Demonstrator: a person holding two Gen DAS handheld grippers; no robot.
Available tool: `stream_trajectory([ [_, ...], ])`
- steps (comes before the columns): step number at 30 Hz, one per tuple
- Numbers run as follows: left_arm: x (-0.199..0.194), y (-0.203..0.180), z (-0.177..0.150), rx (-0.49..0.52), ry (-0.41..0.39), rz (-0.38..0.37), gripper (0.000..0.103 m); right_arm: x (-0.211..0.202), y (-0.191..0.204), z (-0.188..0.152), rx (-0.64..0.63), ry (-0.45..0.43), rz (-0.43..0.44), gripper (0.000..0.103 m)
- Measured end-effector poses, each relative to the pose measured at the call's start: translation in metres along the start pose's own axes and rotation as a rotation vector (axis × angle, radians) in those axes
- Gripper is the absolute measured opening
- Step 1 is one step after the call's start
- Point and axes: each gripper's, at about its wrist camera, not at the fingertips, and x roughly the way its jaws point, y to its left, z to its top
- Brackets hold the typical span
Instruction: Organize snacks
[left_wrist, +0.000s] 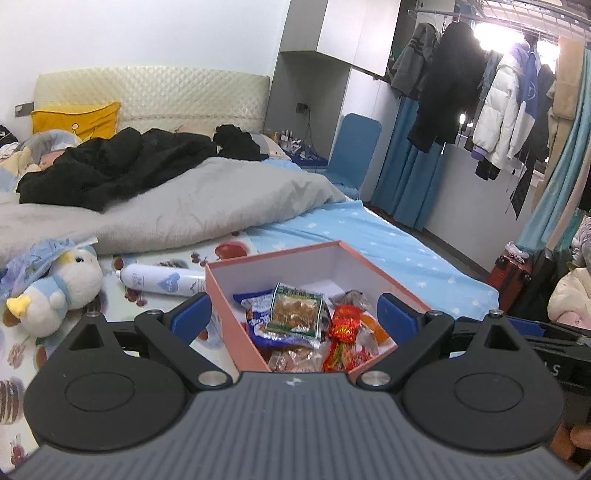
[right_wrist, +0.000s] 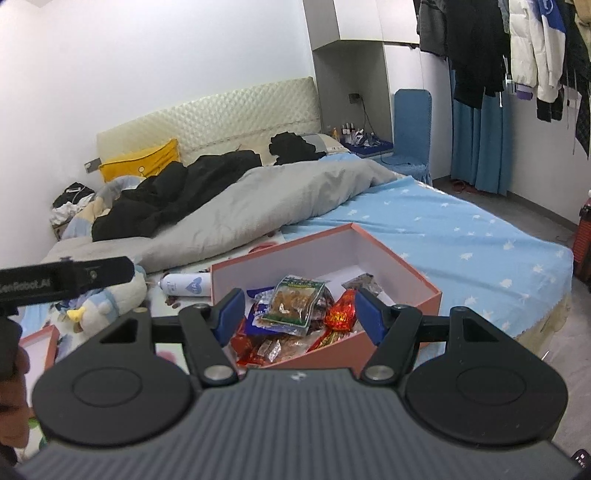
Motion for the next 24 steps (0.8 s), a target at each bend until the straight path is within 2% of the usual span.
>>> stream_trajectory([
  [7, -0.005, 0.006, -0.006, 0.009, 0.012, 0.022, 0.098, 0.000, 0.006, -0.011, -0.016, 0.007, 0.001, 0.068],
  [24, -0.008, 0.017, -0.009, -0.022, 0.013, 0.048, 0.098, -0.004, 0.013, -0.015, -0.025, -0.001, 0.006, 0.068],
])
